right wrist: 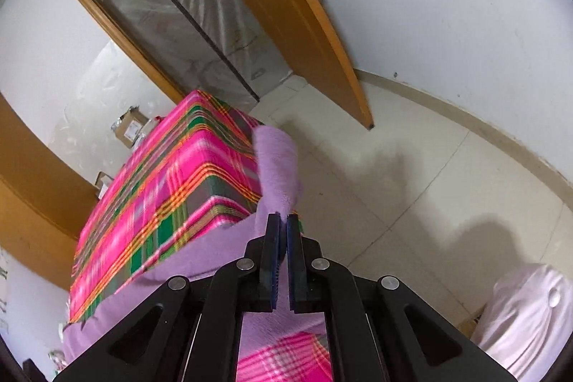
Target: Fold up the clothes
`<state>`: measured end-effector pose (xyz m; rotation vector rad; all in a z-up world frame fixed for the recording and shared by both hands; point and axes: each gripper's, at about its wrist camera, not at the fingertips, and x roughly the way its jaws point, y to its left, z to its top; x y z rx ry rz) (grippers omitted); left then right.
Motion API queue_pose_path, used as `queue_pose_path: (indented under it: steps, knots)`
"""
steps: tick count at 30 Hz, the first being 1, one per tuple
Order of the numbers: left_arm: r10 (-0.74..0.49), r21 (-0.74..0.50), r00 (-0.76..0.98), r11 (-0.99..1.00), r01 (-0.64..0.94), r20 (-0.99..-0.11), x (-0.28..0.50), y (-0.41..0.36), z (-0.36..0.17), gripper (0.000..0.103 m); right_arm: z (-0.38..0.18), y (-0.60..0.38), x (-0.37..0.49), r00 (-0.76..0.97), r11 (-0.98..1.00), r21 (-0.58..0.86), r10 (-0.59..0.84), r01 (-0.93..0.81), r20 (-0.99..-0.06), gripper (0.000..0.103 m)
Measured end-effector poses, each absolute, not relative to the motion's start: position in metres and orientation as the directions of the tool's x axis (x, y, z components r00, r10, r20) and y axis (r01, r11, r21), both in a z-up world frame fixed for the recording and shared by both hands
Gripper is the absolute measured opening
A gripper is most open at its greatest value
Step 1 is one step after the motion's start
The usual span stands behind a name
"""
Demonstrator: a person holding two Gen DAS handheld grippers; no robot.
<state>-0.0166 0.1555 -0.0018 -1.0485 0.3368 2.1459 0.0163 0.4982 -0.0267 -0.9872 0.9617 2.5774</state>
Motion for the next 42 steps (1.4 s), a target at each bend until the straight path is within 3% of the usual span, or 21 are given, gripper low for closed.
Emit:
queue_pose_path:
  steps: [10, 20, 23, 26, 29, 30, 31, 40, 42]
  knots:
    - [0.493, -0.073, -0.413, -0.704, -0.706, -0.766, -0.014, 0.157, -0.001, 0.02, -0.042, 0.513, 0.037, -0.753, -0.672, 0.578, -0.045, -0.463, -0.656, 0.003]
    - [0.504, -0.074, -0.406, -0.691, -0.719, -0.762, -0.009, 0.157, -0.001, 0.02, -0.048, 0.514, 0.034, -0.685, -0.665, 0.489, 0.047, -0.565, -0.727, 0.003]
    - [0.505, -0.075, -0.406, -0.691, -0.719, -0.762, -0.009, 0.157, -0.001, 0.02, -0.043, 0.513, 0.04, -0.712, -0.659, 0.509, 0.058, -0.554, -0.7, 0.003]
    - [0.507, -0.077, -0.407, -0.692, -0.718, -0.76, -0.009, 0.157, 0.0, 0.02, -0.029, 0.505, 0.037, -0.762, -0.702, 0.521, 0.047, -0.486, -0.646, 0.007]
    - [0.505, -0.077, -0.409, -0.695, -0.715, -0.76, -0.01, 0.156, 0.0, 0.02, -0.015, 0.491, 0.019, -0.799, -0.768, 0.525, -0.029, -0.367, -0.6, 0.019]
    - [0.505, -0.078, -0.41, -0.696, -0.714, -0.759, -0.01, 0.156, 0.0, 0.02, -0.011, 0.482, 0.009, -0.799, -0.802, 0.503, -0.053, -0.323, -0.599, 0.034]
    - [0.505, -0.078, -0.41, -0.697, -0.713, -0.759, -0.01, 0.156, 0.0, 0.02, -0.01, 0.476, 0.0, -0.792, -0.824, 0.484, -0.073, -0.295, -0.606, 0.041]
    - [0.507, -0.085, -0.409, -0.7, -0.709, -0.759, -0.013, 0.155, -0.001, 0.02, -0.023, 0.436, -0.047, -0.693, -0.923, 0.341, -0.129, -0.178, -0.71, 0.043]
    - [0.505, -0.087, -0.408, -0.701, -0.707, -0.76, -0.014, 0.154, -0.001, 0.02, -0.025, 0.431, -0.045, -0.689, -0.936, 0.309, -0.113, -0.168, -0.716, 0.039]
